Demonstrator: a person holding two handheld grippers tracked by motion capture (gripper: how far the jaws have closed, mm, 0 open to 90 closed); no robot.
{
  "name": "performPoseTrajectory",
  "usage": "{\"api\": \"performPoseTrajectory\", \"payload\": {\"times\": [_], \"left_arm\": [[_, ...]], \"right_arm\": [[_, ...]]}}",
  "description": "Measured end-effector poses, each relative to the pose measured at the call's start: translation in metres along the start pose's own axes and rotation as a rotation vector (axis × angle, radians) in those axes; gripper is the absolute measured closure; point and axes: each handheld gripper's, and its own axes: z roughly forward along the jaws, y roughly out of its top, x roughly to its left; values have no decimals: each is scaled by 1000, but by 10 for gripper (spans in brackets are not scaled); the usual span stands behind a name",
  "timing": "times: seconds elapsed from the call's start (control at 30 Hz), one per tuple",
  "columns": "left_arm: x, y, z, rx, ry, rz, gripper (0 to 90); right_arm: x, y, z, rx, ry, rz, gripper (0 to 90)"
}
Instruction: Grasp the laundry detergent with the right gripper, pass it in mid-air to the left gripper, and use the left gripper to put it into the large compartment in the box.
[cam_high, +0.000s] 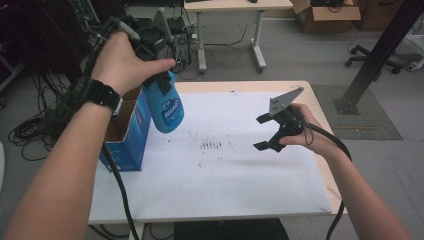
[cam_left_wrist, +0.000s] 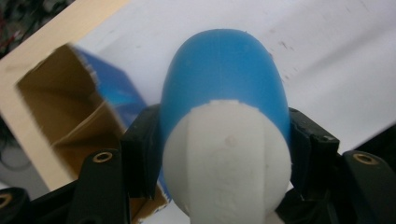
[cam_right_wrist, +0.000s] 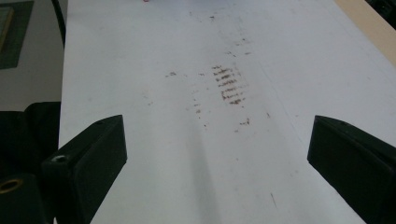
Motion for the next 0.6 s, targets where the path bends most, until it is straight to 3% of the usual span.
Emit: {"api": "performPoseTrajectory", "payload": {"times": [0.03,0.07,0.1,0.13,0.17,0.2,0.27,0.5,0.6], "left_arm": [[10,-2,-5,-1,28,-76,380],[10,-2,-5,-1,28,-76,380],[21,-5,-11,9,55,-131,380],[27,-7,-13,12,69,-158,380],[27,-7,-13,12,69,-158,380],[38,-11,-18,14,88,-213,380],[50,-16,-22,19,104,-259,380],[79,-32,-24,19,158,-367,380],[85,-36,-22,19,164,-389,380]], "right_arm": [[-1,-3,-7,2,-11,4,51],[-2,-5,-11,2,-18,7,52],[-3,-7,-14,6,-24,11,52],[-3,-8,-17,9,-28,12,53],[-3,-8,-17,9,-28,12,53],[-5,-12,-22,11,-38,20,56],[-7,-14,-26,15,-44,25,56],[-12,-26,-35,21,-59,49,58],[-13,-29,-36,24,-61,56,58]]}}
